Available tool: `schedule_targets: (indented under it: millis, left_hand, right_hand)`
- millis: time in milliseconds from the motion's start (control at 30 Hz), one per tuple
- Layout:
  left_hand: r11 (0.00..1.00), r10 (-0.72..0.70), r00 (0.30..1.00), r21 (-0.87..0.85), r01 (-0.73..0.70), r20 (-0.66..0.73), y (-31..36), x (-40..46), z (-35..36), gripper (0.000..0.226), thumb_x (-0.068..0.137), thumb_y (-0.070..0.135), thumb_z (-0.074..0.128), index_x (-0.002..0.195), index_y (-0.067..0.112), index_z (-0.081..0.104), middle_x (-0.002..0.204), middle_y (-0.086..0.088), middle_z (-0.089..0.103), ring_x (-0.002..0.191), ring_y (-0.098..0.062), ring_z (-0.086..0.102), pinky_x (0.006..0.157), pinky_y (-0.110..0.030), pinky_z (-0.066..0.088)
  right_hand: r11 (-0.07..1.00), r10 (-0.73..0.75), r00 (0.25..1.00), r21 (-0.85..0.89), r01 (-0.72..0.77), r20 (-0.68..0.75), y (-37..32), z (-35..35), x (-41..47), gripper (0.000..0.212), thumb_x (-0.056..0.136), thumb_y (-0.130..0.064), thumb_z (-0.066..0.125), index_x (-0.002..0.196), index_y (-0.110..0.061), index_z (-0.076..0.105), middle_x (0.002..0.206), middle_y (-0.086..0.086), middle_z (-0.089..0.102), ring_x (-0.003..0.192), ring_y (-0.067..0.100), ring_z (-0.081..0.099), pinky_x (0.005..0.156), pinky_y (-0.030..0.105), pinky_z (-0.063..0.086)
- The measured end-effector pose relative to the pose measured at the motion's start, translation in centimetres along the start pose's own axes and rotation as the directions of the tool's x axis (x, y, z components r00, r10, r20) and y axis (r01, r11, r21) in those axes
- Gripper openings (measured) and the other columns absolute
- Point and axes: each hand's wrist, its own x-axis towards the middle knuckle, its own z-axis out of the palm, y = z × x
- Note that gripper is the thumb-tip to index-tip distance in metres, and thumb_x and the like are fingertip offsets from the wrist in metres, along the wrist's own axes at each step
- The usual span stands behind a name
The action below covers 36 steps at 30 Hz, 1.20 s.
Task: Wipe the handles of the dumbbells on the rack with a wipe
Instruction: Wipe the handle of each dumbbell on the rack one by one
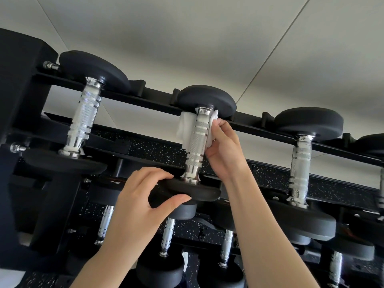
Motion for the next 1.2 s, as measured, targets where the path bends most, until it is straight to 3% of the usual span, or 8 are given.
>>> schedule_targets:
  millis: [267,433,567,867,1000,1100,1200]
  left_hand:
    - [1.000,0.027,1.000,0.010,-0.027,-0.006,0.0,0.1,0.0,0.041,0.072,0.058,0.063,0.099,0.027,0.067,0.101,0.017,0.060,0.101,-0.012,0.057,0.084,-0.026,0.045]
    - [1.000,0.019,1.000,0.008,-0.019,-0.011,0.0,0.0,0.0,0.043,0.072,0.059,0.062,0.100,0.026,0.067,0.102,0.017,0.060,0.102,-0.013,0.057,0.084,-0.028,0.046]
    - [1.000,0.020,1.000,0.009,-0.019,-0.014,-0.1,-0.1,0.0,0.044,0.072,0.059,0.062,0.101,0.027,0.066,0.102,0.017,0.060,0.103,-0.013,0.057,0.084,-0.032,0.049]
    - [1.000,0.016,1.000,-0.004,-0.016,-0.023,0.0,-0.1,0.0,0.046,0.072,0.059,0.062,0.102,0.025,0.067,0.103,0.015,0.060,0.103,-0.014,0.057,0.085,-0.039,0.051]
    - [1.000,0.015,1.000,-0.019,-0.015,-0.020,0.0,-0.1,0.0,0.046,0.072,0.059,0.062,0.103,0.025,0.066,0.104,0.016,0.060,0.104,-0.013,0.057,0.086,-0.039,0.051]
    - [0.999,0.014,1.000,-0.030,-0.014,-0.016,0.1,-0.1,-0.1,0.046,0.073,0.060,0.062,0.103,0.025,0.066,0.104,0.016,0.059,0.105,-0.012,0.056,0.087,-0.038,0.051]
    - [0.999,0.013,1.000,-0.039,-0.014,-0.009,0.0,-0.1,-0.1,0.048,0.072,0.061,0.062,0.103,0.024,0.067,0.104,0.017,0.060,0.106,-0.012,0.056,0.087,-0.036,0.050]
  right_hand:
    - [0.997,0.023,0.999,-0.073,-0.020,0.028,0.8,-0.9,-1.2,0.007,0.099,-0.015,0.044,0.099,-0.011,0.050,0.085,0.005,0.068,0.073,0.017,0.064,0.064,0.035,0.056]
    - [0.991,0.083,0.996,-0.106,-0.078,0.044,1.0,-1.2,-2.1,0.028,0.099,-0.016,0.043,0.119,0.002,0.049,0.091,0.010,0.067,0.077,0.021,0.065,0.069,0.037,0.057]
    - [0.975,0.133,0.989,-0.190,-0.118,0.065,1.0,-1.6,-3.1,0.017,0.098,-0.016,0.044,0.099,-0.003,0.054,0.078,0.009,0.068,0.066,0.020,0.065,0.056,0.031,0.054]
    - [0.929,0.212,0.973,-0.327,-0.173,0.088,0.6,-1.9,-4.8,0.016,0.097,-0.016,0.045,0.090,-0.007,0.055,0.074,0.003,0.069,0.061,0.013,0.064,0.052,0.021,0.051]
    - [0.789,0.171,0.984,-0.605,-0.109,0.045,0.5,-2.0,-5.7,0.016,0.097,-0.021,0.048,0.095,-0.009,0.058,0.080,0.004,0.071,0.071,0.014,0.063,0.066,0.027,0.049]
    - [0.609,0.057,0.998,-0.793,-0.017,0.023,0.0,-1.6,-6.6,0.010,0.094,-0.021,0.054,0.089,-0.016,0.061,0.073,0.002,0.071,0.065,0.009,0.061,0.065,0.027,0.048]
    - [0.447,-0.041,0.996,-0.890,0.091,0.081,-0.6,-1.3,-7.6,0.010,0.087,-0.025,0.065,0.078,-0.020,0.065,0.065,0.004,0.069,0.060,0.016,0.060,0.065,0.032,0.048]
